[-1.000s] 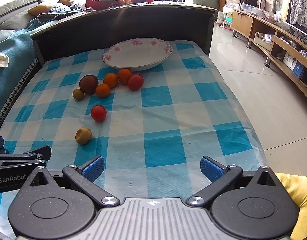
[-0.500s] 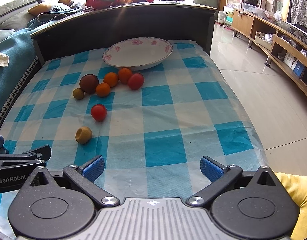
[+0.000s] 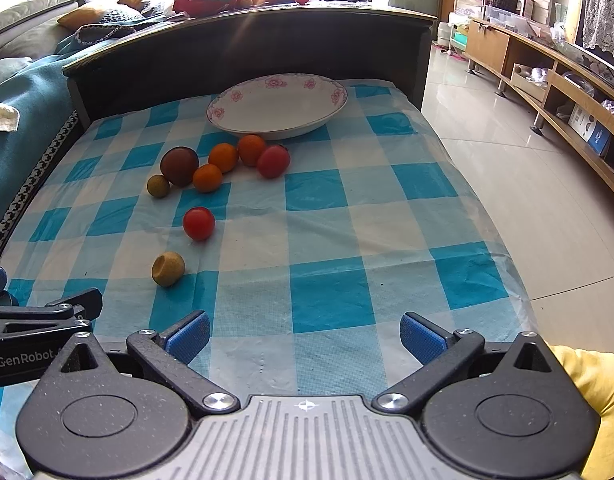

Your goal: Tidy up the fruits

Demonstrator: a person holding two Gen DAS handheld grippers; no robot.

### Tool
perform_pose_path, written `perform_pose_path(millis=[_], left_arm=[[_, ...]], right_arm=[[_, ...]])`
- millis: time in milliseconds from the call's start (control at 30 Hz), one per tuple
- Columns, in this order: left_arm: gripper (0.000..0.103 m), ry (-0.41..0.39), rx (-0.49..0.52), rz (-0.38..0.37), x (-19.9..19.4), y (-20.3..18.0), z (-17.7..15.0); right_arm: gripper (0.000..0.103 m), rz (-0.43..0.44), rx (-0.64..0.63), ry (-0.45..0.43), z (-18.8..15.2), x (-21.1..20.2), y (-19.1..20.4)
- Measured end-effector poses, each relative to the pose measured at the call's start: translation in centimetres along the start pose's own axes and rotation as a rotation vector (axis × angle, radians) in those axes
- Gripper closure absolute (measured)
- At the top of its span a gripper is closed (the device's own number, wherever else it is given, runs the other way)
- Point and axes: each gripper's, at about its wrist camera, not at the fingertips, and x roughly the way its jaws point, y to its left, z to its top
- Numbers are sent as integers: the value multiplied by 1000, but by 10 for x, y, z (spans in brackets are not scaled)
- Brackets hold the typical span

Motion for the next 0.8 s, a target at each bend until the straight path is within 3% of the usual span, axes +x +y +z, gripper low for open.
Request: perform_pose_path(millis=[800], left_arm=[[0,0,2,7,1,2,0]], right_arm=[[8,12,-15,8,0,3,5]])
